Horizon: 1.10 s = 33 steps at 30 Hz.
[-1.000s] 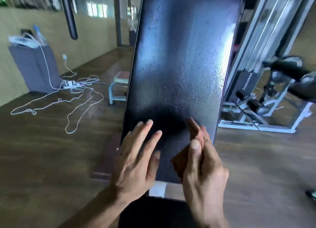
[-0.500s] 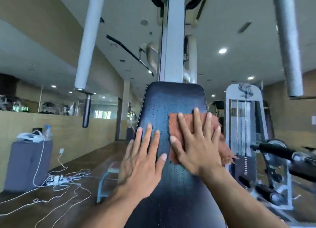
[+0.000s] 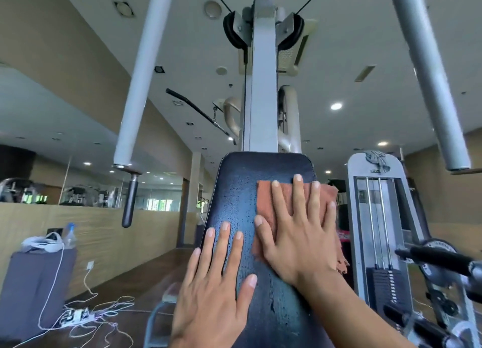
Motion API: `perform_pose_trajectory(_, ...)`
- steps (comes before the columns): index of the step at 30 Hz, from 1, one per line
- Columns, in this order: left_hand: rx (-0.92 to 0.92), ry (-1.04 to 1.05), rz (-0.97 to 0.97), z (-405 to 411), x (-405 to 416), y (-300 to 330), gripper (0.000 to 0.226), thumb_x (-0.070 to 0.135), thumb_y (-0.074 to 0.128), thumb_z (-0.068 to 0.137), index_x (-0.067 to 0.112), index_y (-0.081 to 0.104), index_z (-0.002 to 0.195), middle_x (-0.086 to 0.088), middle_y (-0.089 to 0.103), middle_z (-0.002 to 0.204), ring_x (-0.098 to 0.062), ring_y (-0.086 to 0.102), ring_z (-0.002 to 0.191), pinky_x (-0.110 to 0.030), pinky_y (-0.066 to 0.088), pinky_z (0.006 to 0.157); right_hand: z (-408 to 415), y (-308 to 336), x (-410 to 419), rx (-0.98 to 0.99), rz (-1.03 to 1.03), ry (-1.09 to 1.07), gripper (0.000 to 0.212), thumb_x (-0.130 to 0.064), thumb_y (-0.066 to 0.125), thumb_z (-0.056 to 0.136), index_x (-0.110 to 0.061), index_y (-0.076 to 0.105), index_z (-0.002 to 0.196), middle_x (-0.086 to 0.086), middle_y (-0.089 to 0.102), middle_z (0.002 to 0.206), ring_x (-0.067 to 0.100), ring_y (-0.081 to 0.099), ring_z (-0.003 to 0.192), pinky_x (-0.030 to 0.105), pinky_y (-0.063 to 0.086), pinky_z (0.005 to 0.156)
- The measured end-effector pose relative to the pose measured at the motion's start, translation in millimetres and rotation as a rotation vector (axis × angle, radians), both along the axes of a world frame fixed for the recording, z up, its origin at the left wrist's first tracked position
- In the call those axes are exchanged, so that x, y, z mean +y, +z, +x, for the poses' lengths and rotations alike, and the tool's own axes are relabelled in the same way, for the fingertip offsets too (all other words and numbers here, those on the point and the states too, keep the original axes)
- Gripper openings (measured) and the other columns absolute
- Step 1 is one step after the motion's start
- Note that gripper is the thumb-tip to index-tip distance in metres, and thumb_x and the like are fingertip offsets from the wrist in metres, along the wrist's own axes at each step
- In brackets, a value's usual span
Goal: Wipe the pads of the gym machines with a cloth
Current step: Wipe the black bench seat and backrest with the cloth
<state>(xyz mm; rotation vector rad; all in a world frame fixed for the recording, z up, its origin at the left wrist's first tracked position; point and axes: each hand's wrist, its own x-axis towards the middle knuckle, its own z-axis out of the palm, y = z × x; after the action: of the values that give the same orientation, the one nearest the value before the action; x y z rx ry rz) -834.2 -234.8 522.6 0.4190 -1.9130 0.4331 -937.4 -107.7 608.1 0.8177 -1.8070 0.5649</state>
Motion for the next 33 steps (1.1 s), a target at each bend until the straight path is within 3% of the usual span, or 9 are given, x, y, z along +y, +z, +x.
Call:
perform_pose_trajectory(3,0.007,-0.012,-0.012,-0.5,-1.5,0.1,0.066,0.054,0.024,0.099,0.017,0.033,0.154,-0.005,0.021,0.164,-0.026,0.024,0.149,-0.043,0.026,0.112,-4.8,6.4,1.7,0.135,0.119,-0.008,0.073,-0.07,0.024,0.094,-0.033,0.02,0.157,0.009,0.007,0.167,0.037,0.003,0.153,0.063,0.013,0.118)
perform_pose_trajectory(6,0.015,-0.014,-0.016,-1.1,-4.2,-1.4,0.067,0.054,0.028,0.099,0.017,0.031,0.154,-0.005,0.019,0.165,-0.026,0.02,0.151,-0.044,0.025,0.113,-6.0,40.3,-1.4,0.031,0.051,0.003,0.074,-0.072,0.021,0.094,-0.03,0.019,0.154,0.004,-0.008,0.168,0.033,-0.01,0.153,0.06,0.003,0.12)
perform_pose_trajectory(11,0.014,-0.029,-0.026,1.2,-3.4,-1.3,0.067,0.054,0.02,0.102,0.017,0.025,0.156,-0.006,0.015,0.165,-0.026,0.014,0.152,-0.045,0.021,0.115,-1.9,54.2,-13.2,0.124,0.116,-0.017,0.077,-0.077,0.014,0.091,-0.035,0.015,0.156,0.006,-0.006,0.168,0.037,-0.008,0.153,0.061,0.002,0.12)
perform_pose_trajectory(15,0.0,-0.022,-0.033,1.1,-3.0,-2.0,0.067,0.054,0.017,0.102,0.017,0.02,0.157,-0.006,0.011,0.166,-0.026,0.01,0.153,-0.045,0.017,0.117,-0.2,72.9,-17.9,-0.017,-0.005,-0.012,0.074,-0.076,0.017,0.092,-0.039,0.011,0.156,0.006,-0.005,0.168,0.039,-0.009,0.152,0.062,-0.002,0.12)
perform_pose_trajectory(19,-0.008,-0.026,-0.027,1.6,-4.0,-3.3,0.067,0.054,0.017,0.102,0.017,0.018,0.158,-0.006,0.008,0.166,-0.025,0.006,0.153,-0.045,0.015,0.119,12.0,65.9,-35.0,0.146,0.174,0.001,0.075,-0.078,0.018,0.091,-0.043,0.007,0.156,0.004,-0.004,0.168,0.039,-0.011,0.152,0.065,-0.006,0.117)
perform_pose_trajectory(23,-0.004,-0.021,-0.022,1.0,-2.8,-3.1,0.067,0.055,0.016,0.102,0.016,0.021,0.157,-0.007,0.01,0.166,-0.026,0.008,0.153,-0.045,0.016,0.118,21.1,72.7,-47.9,0.041,0.097,0.015,0.072,-0.076,0.018,0.092,-0.045,0.005,0.156,0.003,-0.007,0.168,0.04,-0.016,0.151,0.068,-0.012,0.114)
perform_pose_trajectory(27,-0.005,-0.034,-0.027,1.8,-3.9,-3.4,0.067,0.055,0.021,0.102,0.016,0.022,0.156,-0.009,0.016,0.165,-0.026,0.011,0.153,-0.045,0.017,0.118,29.0,69.6,-53.9,0.239,0.29,0.015,0.065,-0.076,0.012,0.093,-0.051,0.008,0.153,0.0,-0.009,0.168,0.04,-0.012,0.151,0.068,-0.008,0.116)
perform_pose_trajectory(31,-0.003,-0.04,-0.04,2.1,-5.3,-4.2,0.067,0.055,0.021,0.102,0.016,0.022,0.157,-0.008,0.012,0.166,-0.026,0.011,0.153,-0.045,0.017,0.118,21.2,73.4,-48.5,0.151,0.166,0.017,0.066,-0.078,0.01,0.091,-0.054,0.006,0.153,-0.002,-0.007,0.168,0.039,-0.011,0.152,0.066,-0.01,0.115)
perform_pose_trajectory(33,0.001,-0.053,-0.039,2.7,-5.7,-4.8,0.067,0.055,0.021,0.102,0.017,0.021,0.157,-0.007,0.015,0.165,-0.026,0.01,0.153,-0.044,0.017,0.118,16.7,65.2,-42.6,0.243,0.235,0.008,0.065,-0.077,0.008,0.091,-0.055,0.004,0.152,-0.002,-0.005,0.168,0.04,-0.01,0.152,0.068,-0.007,0.115)
